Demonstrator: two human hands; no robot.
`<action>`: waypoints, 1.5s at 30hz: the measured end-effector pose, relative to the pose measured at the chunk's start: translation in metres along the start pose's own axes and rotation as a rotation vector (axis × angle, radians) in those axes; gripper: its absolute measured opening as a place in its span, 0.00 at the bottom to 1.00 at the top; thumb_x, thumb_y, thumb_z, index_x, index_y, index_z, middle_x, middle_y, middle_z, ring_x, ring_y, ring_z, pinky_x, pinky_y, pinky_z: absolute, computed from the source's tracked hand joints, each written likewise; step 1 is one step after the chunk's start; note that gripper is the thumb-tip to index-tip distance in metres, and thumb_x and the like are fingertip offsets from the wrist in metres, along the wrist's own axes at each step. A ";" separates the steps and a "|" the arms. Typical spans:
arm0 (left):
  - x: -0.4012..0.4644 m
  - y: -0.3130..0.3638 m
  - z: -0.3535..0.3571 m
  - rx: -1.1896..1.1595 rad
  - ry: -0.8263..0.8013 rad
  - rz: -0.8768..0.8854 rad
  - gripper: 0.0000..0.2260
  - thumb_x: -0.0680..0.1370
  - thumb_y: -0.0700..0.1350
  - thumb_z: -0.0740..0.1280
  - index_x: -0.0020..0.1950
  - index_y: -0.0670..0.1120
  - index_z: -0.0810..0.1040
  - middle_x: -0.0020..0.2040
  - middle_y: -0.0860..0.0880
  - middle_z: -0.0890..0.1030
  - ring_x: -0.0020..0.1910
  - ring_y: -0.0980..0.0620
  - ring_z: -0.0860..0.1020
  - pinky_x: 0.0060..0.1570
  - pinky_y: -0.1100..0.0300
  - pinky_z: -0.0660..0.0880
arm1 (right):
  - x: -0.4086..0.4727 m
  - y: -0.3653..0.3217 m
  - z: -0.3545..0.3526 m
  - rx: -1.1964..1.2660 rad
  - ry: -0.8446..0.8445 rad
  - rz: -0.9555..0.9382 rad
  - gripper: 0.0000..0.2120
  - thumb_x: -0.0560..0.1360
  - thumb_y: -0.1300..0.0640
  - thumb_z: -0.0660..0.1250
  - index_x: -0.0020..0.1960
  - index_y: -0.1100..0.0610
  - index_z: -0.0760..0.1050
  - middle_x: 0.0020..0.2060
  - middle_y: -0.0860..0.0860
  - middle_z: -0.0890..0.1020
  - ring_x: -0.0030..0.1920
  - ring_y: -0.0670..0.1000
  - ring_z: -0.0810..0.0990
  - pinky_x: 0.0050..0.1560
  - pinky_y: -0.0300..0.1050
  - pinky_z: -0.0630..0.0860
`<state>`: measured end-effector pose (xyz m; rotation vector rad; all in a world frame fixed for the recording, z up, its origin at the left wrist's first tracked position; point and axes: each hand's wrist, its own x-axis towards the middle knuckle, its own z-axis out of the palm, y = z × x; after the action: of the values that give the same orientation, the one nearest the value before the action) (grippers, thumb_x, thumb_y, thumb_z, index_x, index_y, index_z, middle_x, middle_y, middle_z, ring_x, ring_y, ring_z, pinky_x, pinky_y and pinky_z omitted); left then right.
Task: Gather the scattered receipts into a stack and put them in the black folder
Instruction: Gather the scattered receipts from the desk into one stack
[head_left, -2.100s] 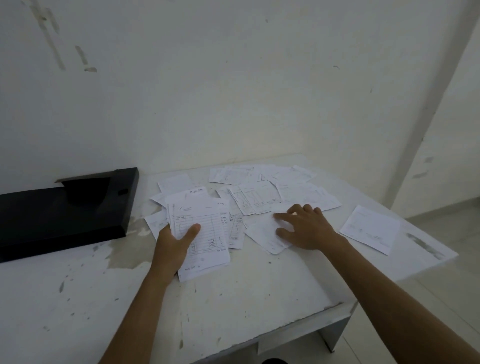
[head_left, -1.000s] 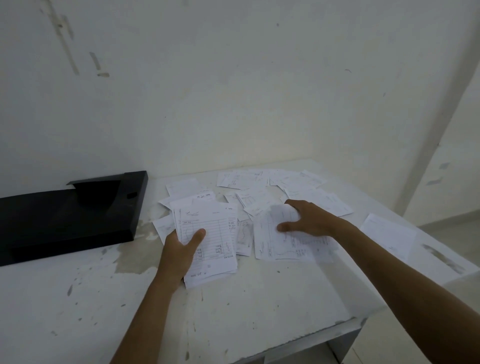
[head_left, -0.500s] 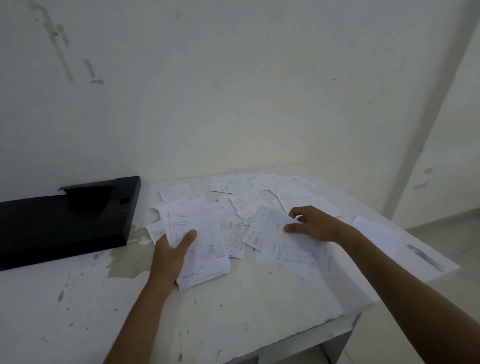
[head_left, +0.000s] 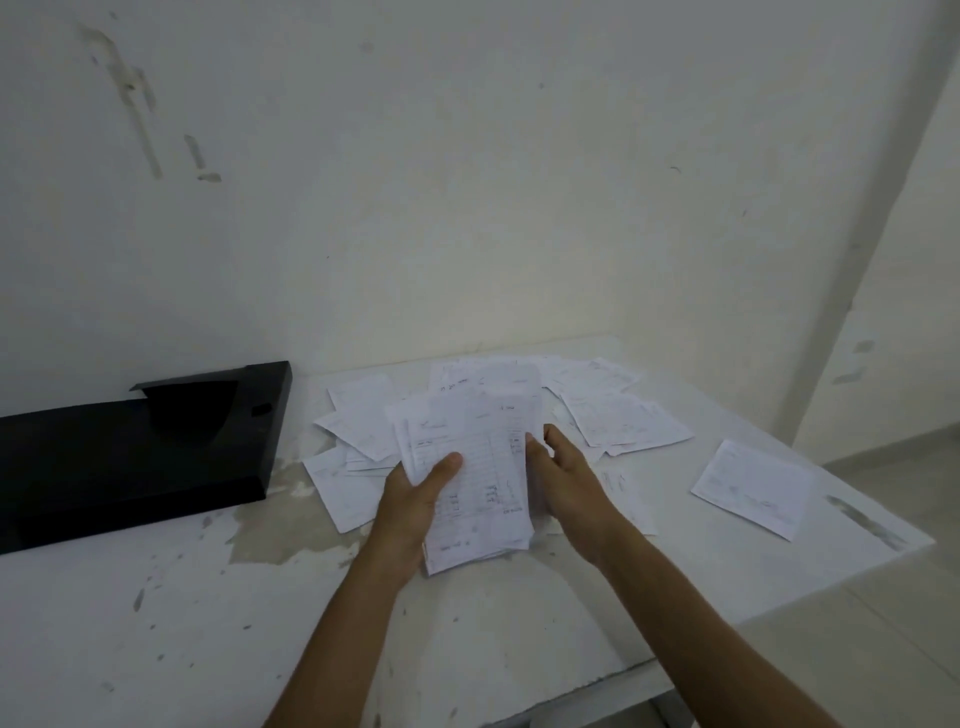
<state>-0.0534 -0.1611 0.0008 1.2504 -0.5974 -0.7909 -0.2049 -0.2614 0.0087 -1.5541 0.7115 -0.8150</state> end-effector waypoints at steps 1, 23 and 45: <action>0.003 -0.002 0.001 0.044 0.019 0.007 0.18 0.76 0.46 0.73 0.65 0.49 0.78 0.59 0.47 0.84 0.56 0.47 0.83 0.58 0.46 0.80 | 0.000 0.000 0.003 0.007 0.004 0.006 0.17 0.82 0.39 0.57 0.59 0.47 0.77 0.54 0.42 0.84 0.57 0.43 0.82 0.63 0.49 0.77; 0.015 -0.012 -0.024 0.317 0.045 0.126 0.16 0.79 0.45 0.69 0.66 0.45 0.77 0.57 0.50 0.80 0.53 0.52 0.79 0.43 0.68 0.73 | 0.001 0.030 -0.097 -1.207 0.121 0.135 0.34 0.72 0.30 0.65 0.74 0.43 0.68 0.73 0.48 0.71 0.71 0.57 0.69 0.69 0.55 0.64; 0.008 -0.010 -0.025 0.298 0.051 0.128 0.16 0.78 0.46 0.70 0.66 0.45 0.77 0.56 0.50 0.81 0.49 0.57 0.79 0.43 0.67 0.74 | 0.003 0.035 -0.113 -0.687 0.163 0.122 0.23 0.74 0.51 0.75 0.65 0.46 0.70 0.62 0.52 0.79 0.55 0.55 0.79 0.58 0.51 0.75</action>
<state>-0.0315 -0.1536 -0.0147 1.4832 -0.7650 -0.5751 -0.2962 -0.3321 -0.0176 -2.0352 1.2866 -0.6380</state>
